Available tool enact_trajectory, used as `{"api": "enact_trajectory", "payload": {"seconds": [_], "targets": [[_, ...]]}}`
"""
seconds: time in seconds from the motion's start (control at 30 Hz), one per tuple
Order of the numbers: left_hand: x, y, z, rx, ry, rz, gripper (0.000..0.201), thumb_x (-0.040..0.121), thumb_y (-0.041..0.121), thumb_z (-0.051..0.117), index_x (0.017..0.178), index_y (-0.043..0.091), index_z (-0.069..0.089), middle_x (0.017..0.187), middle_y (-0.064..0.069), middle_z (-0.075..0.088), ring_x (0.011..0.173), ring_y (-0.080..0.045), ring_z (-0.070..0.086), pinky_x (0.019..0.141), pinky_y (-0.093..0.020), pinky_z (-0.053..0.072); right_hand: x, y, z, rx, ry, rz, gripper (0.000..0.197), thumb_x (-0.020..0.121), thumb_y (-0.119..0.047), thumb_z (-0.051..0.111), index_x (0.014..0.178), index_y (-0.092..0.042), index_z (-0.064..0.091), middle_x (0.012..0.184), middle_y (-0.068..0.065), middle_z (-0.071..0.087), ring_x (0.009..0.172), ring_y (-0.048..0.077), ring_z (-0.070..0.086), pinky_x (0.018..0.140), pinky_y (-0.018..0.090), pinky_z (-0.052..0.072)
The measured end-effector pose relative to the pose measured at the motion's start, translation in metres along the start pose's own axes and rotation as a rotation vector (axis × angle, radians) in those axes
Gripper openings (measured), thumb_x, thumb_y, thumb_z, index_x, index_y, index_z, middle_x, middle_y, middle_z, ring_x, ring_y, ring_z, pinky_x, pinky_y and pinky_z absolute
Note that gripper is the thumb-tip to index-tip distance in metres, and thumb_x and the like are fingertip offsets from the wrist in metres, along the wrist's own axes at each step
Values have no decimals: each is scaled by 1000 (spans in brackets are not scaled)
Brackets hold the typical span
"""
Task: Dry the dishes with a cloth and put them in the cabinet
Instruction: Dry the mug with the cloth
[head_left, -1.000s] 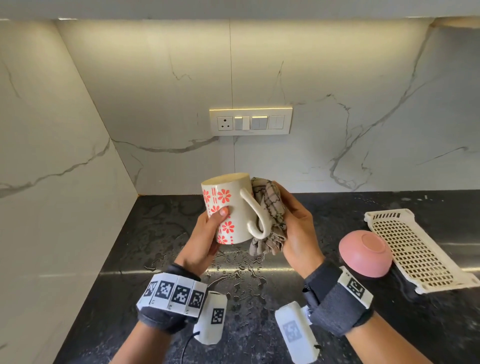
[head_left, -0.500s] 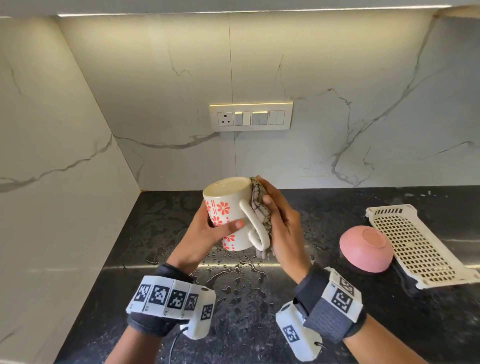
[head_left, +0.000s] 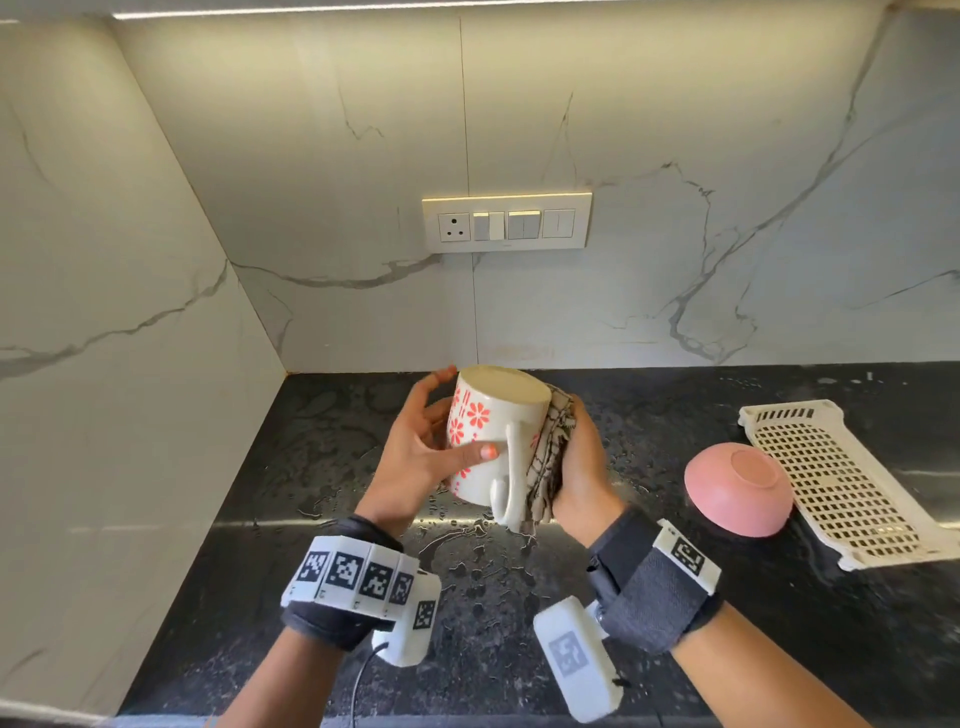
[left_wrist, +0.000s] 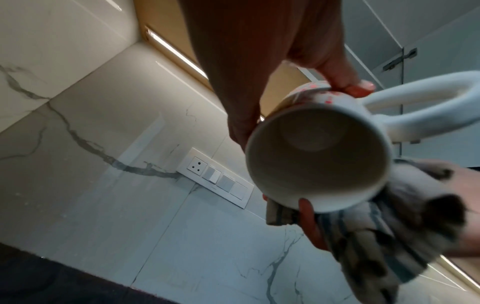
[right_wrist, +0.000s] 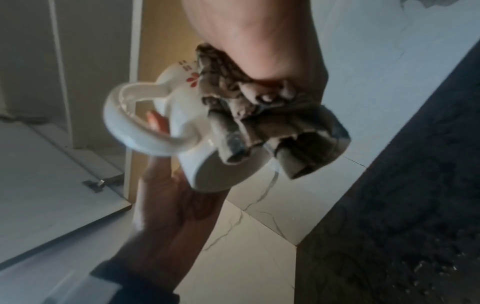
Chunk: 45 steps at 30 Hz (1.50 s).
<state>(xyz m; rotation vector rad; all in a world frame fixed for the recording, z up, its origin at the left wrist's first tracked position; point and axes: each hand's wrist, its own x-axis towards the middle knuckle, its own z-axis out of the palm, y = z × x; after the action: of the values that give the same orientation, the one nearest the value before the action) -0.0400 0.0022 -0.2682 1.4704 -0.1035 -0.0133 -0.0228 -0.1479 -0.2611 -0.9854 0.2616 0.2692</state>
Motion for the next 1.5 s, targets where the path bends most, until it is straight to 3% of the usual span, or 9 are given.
{"api": "enact_trajectory", "payload": {"seconds": [0.13, 0.27, 0.6, 0.73, 0.87, 0.97, 1.1, 1.37, 1.5], "targets": [[-7, -3, 15, -4, 2, -10, 62, 73, 32, 70, 130, 26, 46, 126, -3, 58, 113, -19, 59, 90, -34, 51, 3, 11, 2, -56, 123, -205, 38, 98, -36, 34, 98, -13, 65, 98, 11, 68, 94, 29, 65, 81, 45, 53], [-16, -9, 19, 36, -93, -56, 102, 59, 62, 73, 142, 34, 22, 143, 0, 38, 129, -14, 43, 107, -41, 38, 3, 11, 1, -199, 173, -362, 36, 99, -28, 34, 85, -17, 66, 86, 5, 69, 83, 23, 65, 73, 38, 52], [-23, 10, 13, 466, -48, 151, 65, 55, 33, 68, 114, 42, 43, 95, 9, 67, 88, -9, 64, 77, -20, 53, 8, 3, -10, -209, 41, -139, 44, 96, -35, 33, 66, -16, 58, 57, -2, 58, 55, 14, 57, 51, 21, 45], [-18, 5, -1, 425, -209, 74, 87, 61, 22, 66, 140, 22, 31, 114, 12, 63, 108, -7, 59, 91, -18, 48, 13, -14, -13, -115, -90, 124, 56, 93, -40, 32, 44, -23, 51, 48, -3, 52, 47, 11, 52, 57, 25, 39], [-5, 0, -18, 443, -222, -12, 69, 84, 6, 64, 144, 6, 29, 122, 5, 60, 115, -10, 57, 95, -25, 48, 11, -5, -15, -101, -53, 88, 49, 95, -42, 30, 66, -16, 60, 63, 4, 66, 62, 16, 65, 67, 29, 47], [-8, -2, -7, 585, -28, 145, 48, 95, 14, 50, 140, 16, 36, 106, 14, 65, 92, 7, 60, 84, -13, 47, 11, 11, -16, -124, 41, 3, 48, 95, -44, 33, 97, -8, 64, 92, 12, 70, 89, 28, 67, 78, 37, 54], [-20, -16, 5, 624, 193, 302, 38, 94, 14, 46, 131, 7, 49, 92, 9, 66, 80, 1, 63, 67, -14, 52, 15, 8, -19, -224, 26, -102, 43, 97, -39, 34, 84, -10, 62, 80, 8, 68, 74, 22, 65, 68, 32, 54], [-13, -7, 7, 396, 83, 187, 30, 96, 11, 44, 118, 30, 53, 109, 19, 62, 102, 3, 60, 80, -11, 46, 24, -13, -24, -149, -56, 186, 42, 91, -45, 35, 61, -20, 51, 64, 3, 55, 62, 16, 53, 68, 28, 43], [2, -15, 8, 766, 79, 134, 43, 95, 37, 25, 131, 26, 45, 115, 6, 43, 105, -13, 37, 96, -29, 32, 29, -6, -20, -79, 41, 112, 53, 92, -40, 37, 44, -23, 51, 48, -4, 52, 49, 12, 51, 59, 26, 41]]}}
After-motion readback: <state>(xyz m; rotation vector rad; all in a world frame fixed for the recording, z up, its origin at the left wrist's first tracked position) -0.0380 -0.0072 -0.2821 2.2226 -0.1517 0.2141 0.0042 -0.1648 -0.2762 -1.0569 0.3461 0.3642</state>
